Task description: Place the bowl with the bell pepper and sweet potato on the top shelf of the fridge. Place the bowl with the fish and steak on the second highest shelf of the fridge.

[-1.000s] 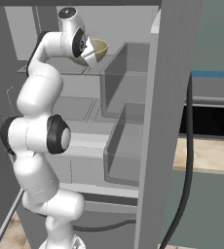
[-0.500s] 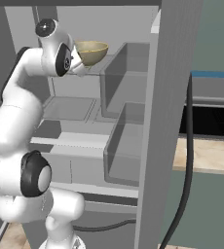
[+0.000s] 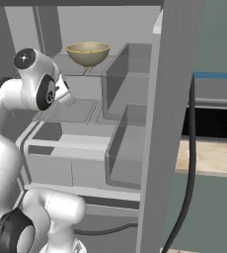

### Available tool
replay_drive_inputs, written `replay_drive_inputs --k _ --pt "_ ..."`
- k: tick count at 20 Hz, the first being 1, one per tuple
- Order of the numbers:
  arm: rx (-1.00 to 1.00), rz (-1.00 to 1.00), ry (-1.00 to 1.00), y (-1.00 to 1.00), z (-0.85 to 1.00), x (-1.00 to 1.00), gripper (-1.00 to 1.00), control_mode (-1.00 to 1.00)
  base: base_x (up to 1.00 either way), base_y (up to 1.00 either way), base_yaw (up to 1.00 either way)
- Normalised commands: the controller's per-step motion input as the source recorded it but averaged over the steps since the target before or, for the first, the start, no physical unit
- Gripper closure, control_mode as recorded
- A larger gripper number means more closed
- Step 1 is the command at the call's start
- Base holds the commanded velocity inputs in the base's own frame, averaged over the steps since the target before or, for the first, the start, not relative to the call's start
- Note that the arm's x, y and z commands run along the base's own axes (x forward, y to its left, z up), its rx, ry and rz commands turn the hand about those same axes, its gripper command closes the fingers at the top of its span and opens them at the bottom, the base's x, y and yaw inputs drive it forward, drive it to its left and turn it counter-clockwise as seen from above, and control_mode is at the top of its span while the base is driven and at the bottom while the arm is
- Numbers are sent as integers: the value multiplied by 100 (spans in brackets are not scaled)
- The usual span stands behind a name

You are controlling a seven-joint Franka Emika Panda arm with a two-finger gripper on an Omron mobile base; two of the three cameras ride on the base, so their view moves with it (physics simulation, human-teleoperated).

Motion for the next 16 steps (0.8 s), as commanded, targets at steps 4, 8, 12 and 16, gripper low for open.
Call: replay_drive_inputs --k 4,8,12,16 --pt "0 0 41 0 -43 -100 -100 -100 0 0 0" --pt "-1 11 44 0 -36 -89 -100 -100 0 0 0" --pt "-4 6 19 2 -4 -5 -100 -100 0 0 0" --pt "-2 2 6 8 -5 -22 -100 -100 0 0 0"
